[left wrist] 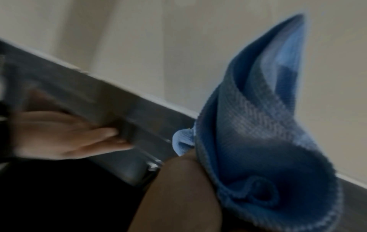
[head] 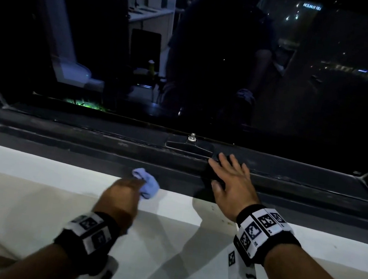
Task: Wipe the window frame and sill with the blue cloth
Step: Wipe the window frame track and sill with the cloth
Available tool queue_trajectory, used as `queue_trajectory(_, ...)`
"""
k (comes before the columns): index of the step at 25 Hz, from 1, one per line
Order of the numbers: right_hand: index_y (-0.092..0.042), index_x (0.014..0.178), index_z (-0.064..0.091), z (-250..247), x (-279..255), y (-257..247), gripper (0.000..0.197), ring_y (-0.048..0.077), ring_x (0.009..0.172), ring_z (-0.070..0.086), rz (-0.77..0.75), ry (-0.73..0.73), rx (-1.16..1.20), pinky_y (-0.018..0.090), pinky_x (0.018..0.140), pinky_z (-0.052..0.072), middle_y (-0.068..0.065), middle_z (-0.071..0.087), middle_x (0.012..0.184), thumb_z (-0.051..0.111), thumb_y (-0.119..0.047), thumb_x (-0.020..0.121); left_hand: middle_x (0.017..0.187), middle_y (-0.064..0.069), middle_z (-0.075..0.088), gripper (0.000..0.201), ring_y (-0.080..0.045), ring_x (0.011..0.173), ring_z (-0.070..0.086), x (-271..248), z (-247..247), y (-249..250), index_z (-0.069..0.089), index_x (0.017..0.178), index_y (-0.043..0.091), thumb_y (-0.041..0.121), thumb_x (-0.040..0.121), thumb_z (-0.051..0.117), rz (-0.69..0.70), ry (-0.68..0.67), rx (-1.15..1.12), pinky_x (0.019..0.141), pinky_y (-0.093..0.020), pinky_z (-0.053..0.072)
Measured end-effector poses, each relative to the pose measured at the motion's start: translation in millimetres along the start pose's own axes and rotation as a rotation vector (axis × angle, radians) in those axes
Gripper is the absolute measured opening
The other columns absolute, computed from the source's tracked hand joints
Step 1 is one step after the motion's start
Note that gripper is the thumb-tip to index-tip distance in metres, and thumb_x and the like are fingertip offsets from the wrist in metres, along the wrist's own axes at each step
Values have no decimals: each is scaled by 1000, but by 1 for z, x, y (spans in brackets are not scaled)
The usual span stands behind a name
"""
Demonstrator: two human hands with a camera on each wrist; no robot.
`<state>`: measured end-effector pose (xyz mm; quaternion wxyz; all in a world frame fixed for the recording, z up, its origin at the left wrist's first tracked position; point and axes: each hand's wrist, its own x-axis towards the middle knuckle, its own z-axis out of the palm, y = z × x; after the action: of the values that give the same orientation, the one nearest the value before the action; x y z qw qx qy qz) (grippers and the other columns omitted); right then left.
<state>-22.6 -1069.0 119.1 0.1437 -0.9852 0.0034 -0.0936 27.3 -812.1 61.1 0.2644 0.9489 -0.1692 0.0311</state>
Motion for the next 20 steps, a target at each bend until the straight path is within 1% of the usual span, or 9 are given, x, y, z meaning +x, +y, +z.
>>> queue_trajectory(4,-31,146,25,1,0,0,56,16,145,-2,8,16,0,33,115,-11,-3,13,157,46,-20,94,91,1,68,37,-19,77,64,0,-8,-15,61,107,21,2,76,56,4,-27,-63,71,-23,50)
queue_trajectory(6,-31,146,25,1,-1,1,57,15,145,-2,6,14,2,32,114,-12,-3,13,157,46,-19,94,85,6,67,41,-19,71,64,-17,-9,-15,62,95,29,9,59,62,213,-167,-95,66,-22,47)
queue_trajectory(8,-31,146,26,1,0,2,57,16,145,-1,3,15,0,32,114,-12,-3,14,157,47,-19,94,96,15,62,60,-13,85,60,-27,-8,-26,57,91,37,13,37,70,377,-237,-40,77,-21,46)
queue_trajectory(10,-32,145,26,1,0,1,57,15,145,-1,4,22,-3,31,114,-12,-3,15,157,48,-19,94,105,3,65,32,-18,94,59,-14,-16,-47,63,88,38,29,57,66,307,-52,-71,86,-27,49)
queue_trajectory(12,-32,145,26,1,1,0,57,15,145,-1,17,17,-9,30,113,-12,-3,15,157,48,-19,94,103,-8,68,25,-22,87,63,5,-20,-64,65,91,30,36,74,47,177,-25,-88,78,-30,50)
queue_trajectory(14,-32,145,27,1,1,-1,57,15,145,-1,37,16,-9,31,113,-12,-3,15,157,48,-19,94,93,1,68,18,-22,77,67,2,-26,-63,61,90,32,30,74,54,59,-6,-81,64,-22,48)
queue_trajectory(16,-32,145,27,0,1,-3,57,16,145,-1,59,12,-15,32,114,-11,-3,15,157,48,-19,94,97,6,67,49,-17,85,65,-16,-27,-60,60,96,32,18,51,73,243,-234,-14,74,-15,42)
queue_trajectory(17,-32,145,26,0,0,-5,57,16,145,-1,66,4,-21,32,114,-11,-4,14,157,48,-19,94,99,10,64,63,-11,87,60,-19,-25,-65,59,100,33,12,43,77,320,-212,14,76,-10,36)
queue_trajectory(20,-33,145,26,0,1,-8,57,15,145,-1,96,-11,-14,33,115,-10,-5,13,157,47,-18,94,93,3,66,25,-17,83,61,-1,-40,-66,64,96,22,16,71,64,25,-13,-31,75,-22,42)
